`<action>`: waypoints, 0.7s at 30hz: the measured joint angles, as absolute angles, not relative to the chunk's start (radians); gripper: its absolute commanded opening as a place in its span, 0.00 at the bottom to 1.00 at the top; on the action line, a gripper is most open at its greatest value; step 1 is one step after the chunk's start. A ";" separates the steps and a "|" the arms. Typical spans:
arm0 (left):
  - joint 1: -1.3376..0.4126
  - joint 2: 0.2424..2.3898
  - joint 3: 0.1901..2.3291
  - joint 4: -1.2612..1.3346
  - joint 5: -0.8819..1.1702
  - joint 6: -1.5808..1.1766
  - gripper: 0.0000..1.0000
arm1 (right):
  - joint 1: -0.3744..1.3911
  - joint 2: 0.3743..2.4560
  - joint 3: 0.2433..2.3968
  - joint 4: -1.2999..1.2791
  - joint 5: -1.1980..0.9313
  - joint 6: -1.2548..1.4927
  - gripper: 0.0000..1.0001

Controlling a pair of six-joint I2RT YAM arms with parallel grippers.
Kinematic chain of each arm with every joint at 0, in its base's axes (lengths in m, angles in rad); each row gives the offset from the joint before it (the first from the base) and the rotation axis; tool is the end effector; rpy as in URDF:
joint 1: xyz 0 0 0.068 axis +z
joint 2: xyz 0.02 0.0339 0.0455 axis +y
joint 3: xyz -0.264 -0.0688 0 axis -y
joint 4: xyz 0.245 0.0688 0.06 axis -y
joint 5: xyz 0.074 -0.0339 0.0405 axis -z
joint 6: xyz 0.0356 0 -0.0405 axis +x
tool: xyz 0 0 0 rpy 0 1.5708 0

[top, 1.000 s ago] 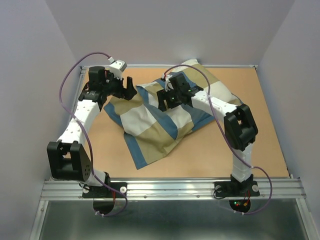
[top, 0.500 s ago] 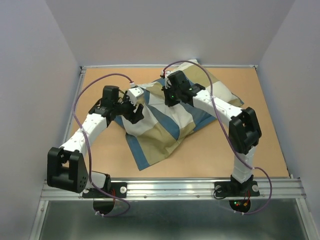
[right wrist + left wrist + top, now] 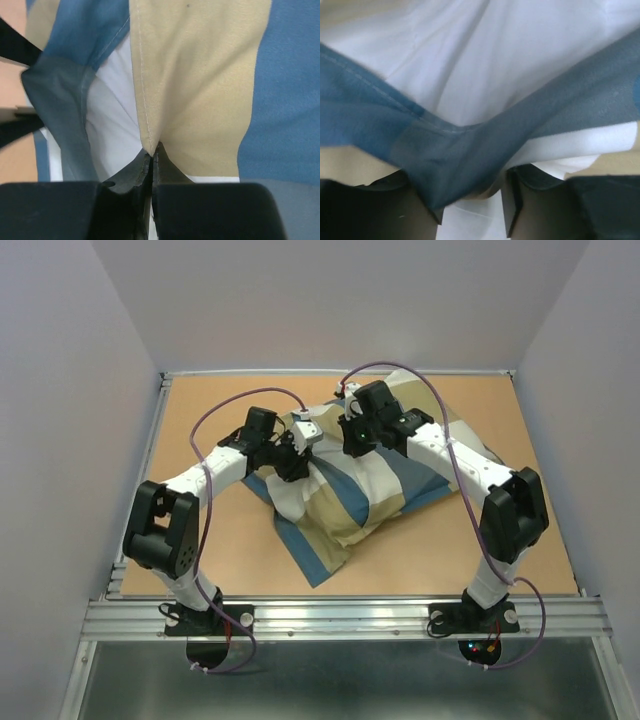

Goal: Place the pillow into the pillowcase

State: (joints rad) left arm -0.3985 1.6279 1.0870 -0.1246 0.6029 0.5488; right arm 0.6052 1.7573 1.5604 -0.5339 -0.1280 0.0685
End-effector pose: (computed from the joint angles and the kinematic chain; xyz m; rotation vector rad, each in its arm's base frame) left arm 0.3214 -0.1572 0.2386 1.2619 1.7538 -0.5843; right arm 0.3283 0.2326 0.3109 -0.6861 2.2421 0.4877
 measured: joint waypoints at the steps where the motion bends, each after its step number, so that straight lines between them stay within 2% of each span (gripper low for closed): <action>1: -0.385 1.629 1.087 -0.150 0.622 0.563 0.41 | 0.605 1.766 1.544 -0.537 -0.133 0.068 0.11; 3: -0.350 1.605 1.087 -0.211 0.663 0.616 0.41 | 0.608 1.784 1.525 -0.539 -0.157 0.068 0.14; 5: -0.314 1.553 1.087 -0.295 0.699 0.724 0.42 | 0.616 1.802 1.507 -0.540 -0.185 0.069 0.24; 6: -0.302 1.530 1.089 -0.338 0.707 0.768 0.46 | 0.619 1.805 1.500 -0.543 -0.195 0.070 0.36; 7: -0.286 1.493 1.093 -0.382 0.716 0.809 0.51 | 0.624 1.805 1.494 -0.544 -0.202 0.072 0.59; 8: -0.279 1.463 1.098 -0.419 0.727 0.846 0.60 | 0.627 1.805 1.490 -0.544 -0.210 0.079 0.59; 9: -0.279 1.424 1.103 -0.450 0.740 0.879 0.64 | 0.630 1.805 1.489 -0.544 -0.217 0.071 0.58; 11: -0.284 1.377 1.112 -0.459 0.762 0.901 0.66 | 0.632 1.805 1.483 -0.539 -0.224 0.075 0.43; 12: -0.291 1.359 1.117 -0.450 0.767 0.904 0.66 | 0.633 1.803 1.475 -0.538 -0.226 0.078 0.35; 13: -0.297 1.349 1.122 -0.436 0.767 0.905 0.66 | 0.634 1.803 1.467 -0.538 -0.225 0.079 0.18; 15: -0.321 1.355 1.147 -0.410 0.756 0.918 0.66 | 0.635 1.803 1.445 -0.540 -0.215 0.094 0.05; 16: -0.331 1.364 1.159 -0.403 0.752 0.926 0.66 | 0.635 1.803 1.436 -0.540 -0.214 0.098 0.03; 21: -0.406 1.513 1.245 -0.363 0.722 1.002 0.70 | 0.618 1.803 1.405 -0.538 -0.219 0.125 0.05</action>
State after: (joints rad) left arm -0.4065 1.5131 1.2449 -0.3630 0.7219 1.0019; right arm 0.6178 1.8030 1.4052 -0.5377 -0.2192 0.1253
